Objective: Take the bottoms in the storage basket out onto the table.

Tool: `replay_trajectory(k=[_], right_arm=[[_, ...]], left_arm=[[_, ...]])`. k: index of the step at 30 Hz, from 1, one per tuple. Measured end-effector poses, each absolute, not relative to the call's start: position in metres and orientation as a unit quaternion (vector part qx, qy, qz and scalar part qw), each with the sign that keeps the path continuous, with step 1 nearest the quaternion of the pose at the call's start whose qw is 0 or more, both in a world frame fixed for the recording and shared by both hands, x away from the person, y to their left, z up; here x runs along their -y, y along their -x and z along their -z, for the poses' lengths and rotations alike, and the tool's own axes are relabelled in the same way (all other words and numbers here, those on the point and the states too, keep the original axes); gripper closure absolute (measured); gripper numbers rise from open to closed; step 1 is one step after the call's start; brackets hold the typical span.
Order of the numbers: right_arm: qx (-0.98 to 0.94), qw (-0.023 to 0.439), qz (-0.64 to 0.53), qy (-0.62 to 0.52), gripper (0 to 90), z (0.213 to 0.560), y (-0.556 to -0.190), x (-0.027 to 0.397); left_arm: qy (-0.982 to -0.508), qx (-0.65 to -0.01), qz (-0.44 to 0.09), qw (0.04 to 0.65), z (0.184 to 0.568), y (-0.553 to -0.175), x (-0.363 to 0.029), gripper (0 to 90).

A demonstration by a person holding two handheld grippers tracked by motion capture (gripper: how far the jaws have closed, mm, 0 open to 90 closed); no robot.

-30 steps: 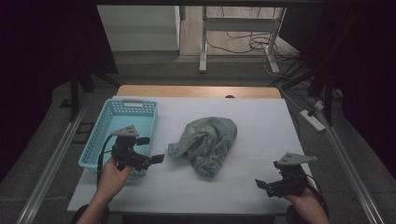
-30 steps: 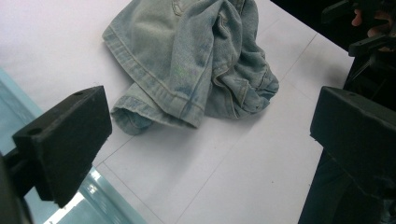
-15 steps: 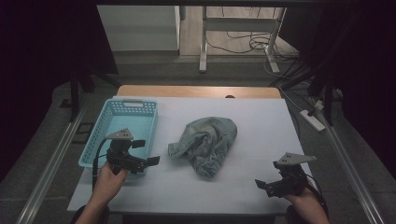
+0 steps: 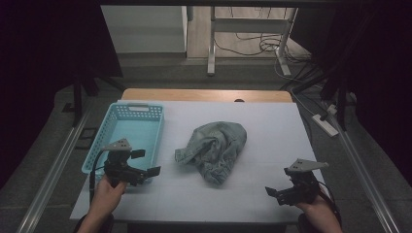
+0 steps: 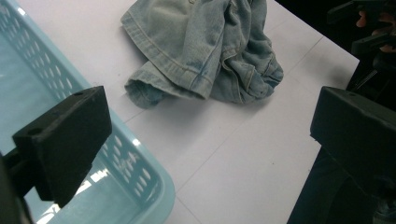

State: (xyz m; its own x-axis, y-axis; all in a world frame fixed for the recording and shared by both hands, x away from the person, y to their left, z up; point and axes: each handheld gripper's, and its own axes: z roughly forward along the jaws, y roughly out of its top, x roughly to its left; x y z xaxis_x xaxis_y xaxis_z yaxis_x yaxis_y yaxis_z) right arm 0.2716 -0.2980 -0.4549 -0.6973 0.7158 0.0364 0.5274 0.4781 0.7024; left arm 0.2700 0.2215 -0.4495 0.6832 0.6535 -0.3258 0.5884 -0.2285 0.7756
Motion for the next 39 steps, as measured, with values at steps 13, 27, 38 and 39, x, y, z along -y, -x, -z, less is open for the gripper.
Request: replay_trajectory(k=[13,27,38,39], right_arm=[[-0.850,0.133,-0.356,-0.366,1.1,0.455,-0.271,0.297],[-0.850,0.135,-0.354,-0.365,1.1,0.455,-0.271,0.297],[-0.850,0.135,-0.354,-0.365,1.1,0.455,-0.271,0.297],[-0.850,0.136,-0.354,-0.365,1.1,0.455,-0.271,0.297]], left_arm=[[-0.775,-0.406,-0.041,0.482,0.451,-0.257,-0.233,0.1],[-0.764,-0.425,-0.044,0.484,0.458,-0.242,-0.249,0.1],[-0.757,-0.434,-0.045,0.486,0.464,-0.236,-0.258,0.1],[-0.757,-0.435,-0.045,0.485,0.465,-0.235,-0.259,0.1]])
